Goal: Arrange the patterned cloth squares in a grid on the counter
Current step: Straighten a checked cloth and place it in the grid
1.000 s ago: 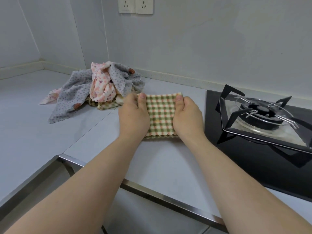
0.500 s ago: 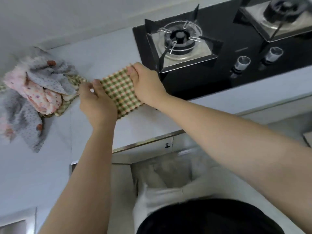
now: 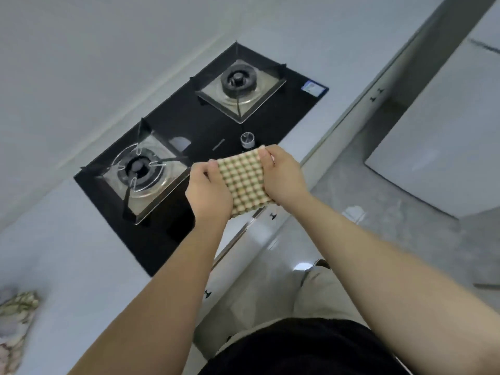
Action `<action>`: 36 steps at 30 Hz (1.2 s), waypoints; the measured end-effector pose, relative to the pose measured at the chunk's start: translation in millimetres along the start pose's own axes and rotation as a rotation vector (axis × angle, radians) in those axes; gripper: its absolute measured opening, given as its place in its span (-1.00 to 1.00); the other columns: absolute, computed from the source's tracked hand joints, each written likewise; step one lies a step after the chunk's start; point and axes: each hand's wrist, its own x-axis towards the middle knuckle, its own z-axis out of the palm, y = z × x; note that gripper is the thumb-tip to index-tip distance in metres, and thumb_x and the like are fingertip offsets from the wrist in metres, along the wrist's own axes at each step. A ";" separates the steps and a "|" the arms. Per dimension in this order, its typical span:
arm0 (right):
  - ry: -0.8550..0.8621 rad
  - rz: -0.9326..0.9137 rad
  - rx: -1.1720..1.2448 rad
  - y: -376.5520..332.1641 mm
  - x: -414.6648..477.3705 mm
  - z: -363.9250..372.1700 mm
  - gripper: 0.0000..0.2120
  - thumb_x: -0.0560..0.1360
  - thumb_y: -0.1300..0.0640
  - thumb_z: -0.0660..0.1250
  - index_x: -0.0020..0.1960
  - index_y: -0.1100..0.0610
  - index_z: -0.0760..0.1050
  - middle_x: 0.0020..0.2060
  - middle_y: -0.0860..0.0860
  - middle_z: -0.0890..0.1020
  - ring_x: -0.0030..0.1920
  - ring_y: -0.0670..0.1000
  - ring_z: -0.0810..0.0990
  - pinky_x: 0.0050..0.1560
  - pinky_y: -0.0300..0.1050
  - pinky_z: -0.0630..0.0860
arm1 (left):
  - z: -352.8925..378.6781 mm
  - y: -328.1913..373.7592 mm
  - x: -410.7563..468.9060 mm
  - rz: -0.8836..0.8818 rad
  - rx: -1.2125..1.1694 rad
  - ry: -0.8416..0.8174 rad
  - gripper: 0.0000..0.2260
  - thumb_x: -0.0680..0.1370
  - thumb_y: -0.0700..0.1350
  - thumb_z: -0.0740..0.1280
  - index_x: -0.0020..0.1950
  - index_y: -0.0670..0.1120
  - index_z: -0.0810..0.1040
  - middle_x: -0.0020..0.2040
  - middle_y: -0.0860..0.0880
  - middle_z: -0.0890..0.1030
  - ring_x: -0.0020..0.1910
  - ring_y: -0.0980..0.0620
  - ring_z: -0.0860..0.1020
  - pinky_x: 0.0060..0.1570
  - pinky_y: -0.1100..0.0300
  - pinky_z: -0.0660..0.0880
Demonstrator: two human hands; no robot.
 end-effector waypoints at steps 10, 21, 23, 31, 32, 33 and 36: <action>0.125 0.130 -0.054 61.4 135.3 -193.4 -0.69 0.73 0.00 0.09 0.17 0.12 0.56 -0.10 -0.02 0.55 -0.19 -0.11 0.45 -0.29 -0.54 0.31 | 210.6 134.7 13.7 0.055 0.032 -0.171 -0.78 0.73 -0.03 0.11 0.02 -0.11 0.45 -0.20 0.12 0.48 -0.25 0.22 0.43 -0.32 0.53 0.31; 0.165 0.201 -0.087 89.8 294.8 -252.6 -0.66 0.73 -0.02 0.08 0.20 0.16 0.53 -0.04 0.03 0.57 -0.09 -0.01 0.47 -0.31 -0.27 0.31 | 356.7 185.8 122.8 -0.020 0.011 -0.269 -0.76 0.71 0.02 0.11 0.08 -0.09 0.47 -0.15 0.11 0.50 -0.18 0.12 0.48 -0.21 0.24 0.38; 0.163 0.223 -0.131 93.7 320.4 -263.7 -0.66 0.73 -0.01 0.08 0.18 0.17 0.54 -0.04 0.05 0.59 -0.08 0.02 0.47 -0.24 -0.20 0.30 | 382.2 196.4 138.8 -0.045 0.021 -0.298 -0.79 0.71 0.02 0.11 0.06 -0.07 0.44 -0.15 0.13 0.49 -0.15 0.08 0.49 -0.14 0.16 0.39; 0.072 0.224 -0.175 105.1 443.5 -282.8 -0.68 0.73 0.00 0.05 0.10 0.17 0.49 -0.19 0.02 0.58 -0.23 -0.03 0.50 -0.34 -0.24 0.34 | 455.7 241.0 220.1 -0.118 0.034 -0.263 -0.77 0.72 0.07 0.09 0.10 -0.02 0.46 -0.12 0.12 0.52 -0.15 0.14 0.51 -0.26 0.19 0.42; 0.049 0.210 -0.176 107.3 463.3 -282.5 -0.68 0.73 0.00 0.04 0.09 0.17 0.48 -0.21 0.01 0.56 -0.27 -0.07 0.48 -0.36 -0.29 0.33 | 465.5 244.5 233.1 -0.134 0.052 -0.251 -0.77 0.72 0.07 0.09 0.10 -0.02 0.45 -0.14 0.11 0.52 -0.18 0.15 0.50 -0.30 0.19 0.41; 0.024 0.192 -0.181 110.3 484.2 -282.0 -0.69 0.74 0.01 0.04 0.08 0.17 0.47 -0.23 0.00 0.55 -0.29 -0.11 0.46 -0.38 -0.29 0.33 | 476.2 247.0 246.2 -0.160 0.063 -0.231 -0.77 0.72 0.07 0.08 0.11 -0.02 0.45 -0.15 0.11 0.52 -0.20 0.15 0.50 -0.33 0.18 0.41; -0.108 0.150 -0.179 119.6 547.5 -277.3 -0.72 0.74 0.02 0.03 0.07 0.11 0.45 -0.23 -0.03 0.54 -0.29 -0.11 0.48 -0.34 -0.21 0.39 | 508.1 250.8 282.3 -0.272 0.083 -0.146 -0.78 0.72 0.07 0.06 0.11 -0.01 0.42 -0.17 0.09 0.52 -0.24 0.15 0.49 -0.39 0.18 0.39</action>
